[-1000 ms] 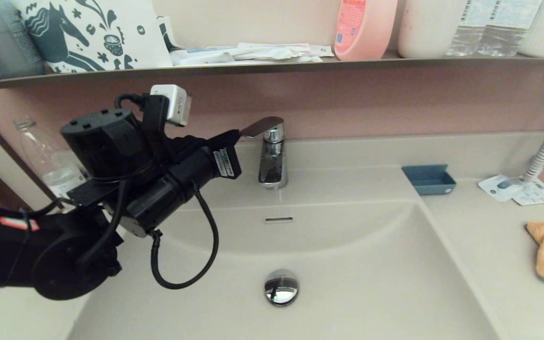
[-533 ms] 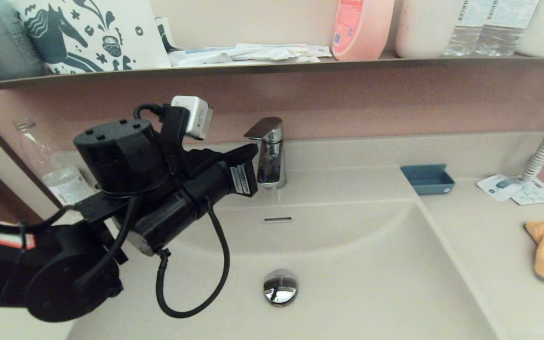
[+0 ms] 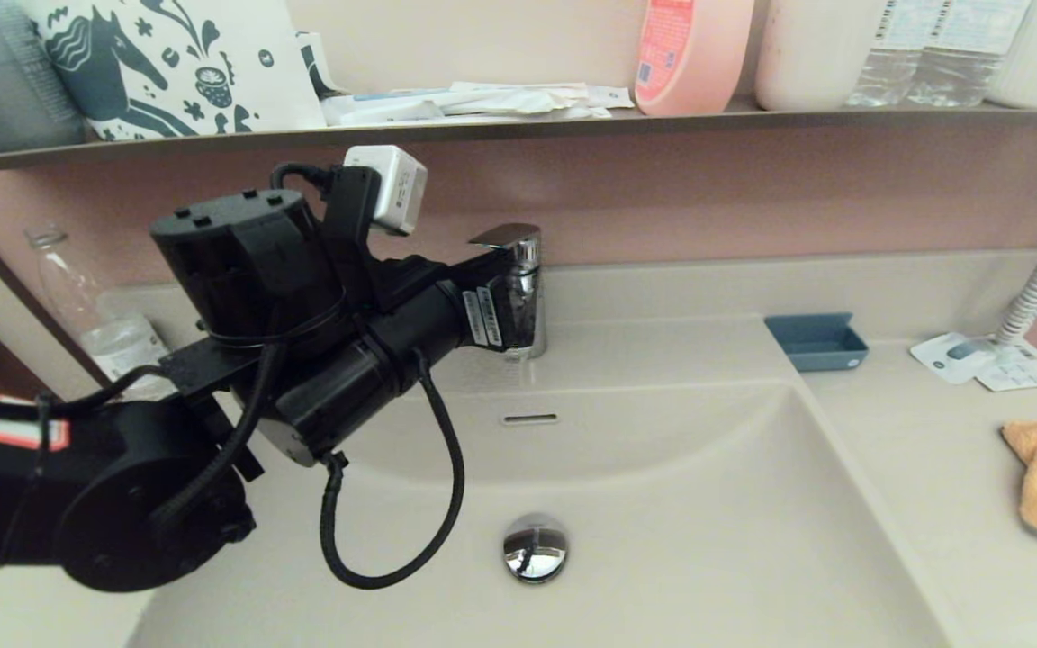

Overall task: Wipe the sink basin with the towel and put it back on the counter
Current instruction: Turn on the faucet

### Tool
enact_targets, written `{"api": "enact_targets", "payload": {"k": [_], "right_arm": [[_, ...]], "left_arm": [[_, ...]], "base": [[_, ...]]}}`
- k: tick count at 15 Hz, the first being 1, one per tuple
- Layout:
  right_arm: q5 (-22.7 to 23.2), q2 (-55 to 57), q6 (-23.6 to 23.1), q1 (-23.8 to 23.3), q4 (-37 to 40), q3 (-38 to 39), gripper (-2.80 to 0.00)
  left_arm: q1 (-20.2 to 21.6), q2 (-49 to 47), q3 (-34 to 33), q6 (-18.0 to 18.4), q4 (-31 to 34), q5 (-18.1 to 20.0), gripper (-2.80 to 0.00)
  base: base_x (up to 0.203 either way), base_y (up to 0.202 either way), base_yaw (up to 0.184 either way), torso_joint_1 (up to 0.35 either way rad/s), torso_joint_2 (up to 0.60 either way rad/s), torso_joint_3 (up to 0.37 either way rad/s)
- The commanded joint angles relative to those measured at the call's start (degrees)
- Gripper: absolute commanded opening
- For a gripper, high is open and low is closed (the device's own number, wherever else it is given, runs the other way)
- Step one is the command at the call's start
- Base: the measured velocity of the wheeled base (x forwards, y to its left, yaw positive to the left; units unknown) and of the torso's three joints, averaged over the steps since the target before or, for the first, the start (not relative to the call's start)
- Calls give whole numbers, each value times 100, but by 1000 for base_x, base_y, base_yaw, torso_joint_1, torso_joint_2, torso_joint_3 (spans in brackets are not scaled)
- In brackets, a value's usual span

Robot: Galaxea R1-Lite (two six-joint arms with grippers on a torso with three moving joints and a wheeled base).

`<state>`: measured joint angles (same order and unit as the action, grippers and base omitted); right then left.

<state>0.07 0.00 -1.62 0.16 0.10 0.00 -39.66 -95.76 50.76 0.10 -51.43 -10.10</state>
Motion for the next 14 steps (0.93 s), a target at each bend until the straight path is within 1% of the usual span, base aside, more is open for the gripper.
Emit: {"api": "enact_targets", "payload": {"k": [1, 5, 9, 14], "right_arm": [[1, 0, -5, 2, -1, 0, -280], [1, 0, -5, 2, -1, 0, -280], [1, 0, -5, 2, -1, 0, -280], [1, 0, -5, 2, -1, 0, -280]], "left_arm": [[25, 8, 152, 0, -21, -10, -280], [37, -59, 399, 8, 81, -1, -280], [12, 65, 209, 8, 72, -1, -280], [98, 154, 399, 17, 210, 7, -280]], "base": [[0, 0, 0, 0, 0, 0], [0, 0, 0, 0, 0, 0], [0, 0, 0, 0, 0, 0], [0, 0, 0, 0, 0, 0]]}}
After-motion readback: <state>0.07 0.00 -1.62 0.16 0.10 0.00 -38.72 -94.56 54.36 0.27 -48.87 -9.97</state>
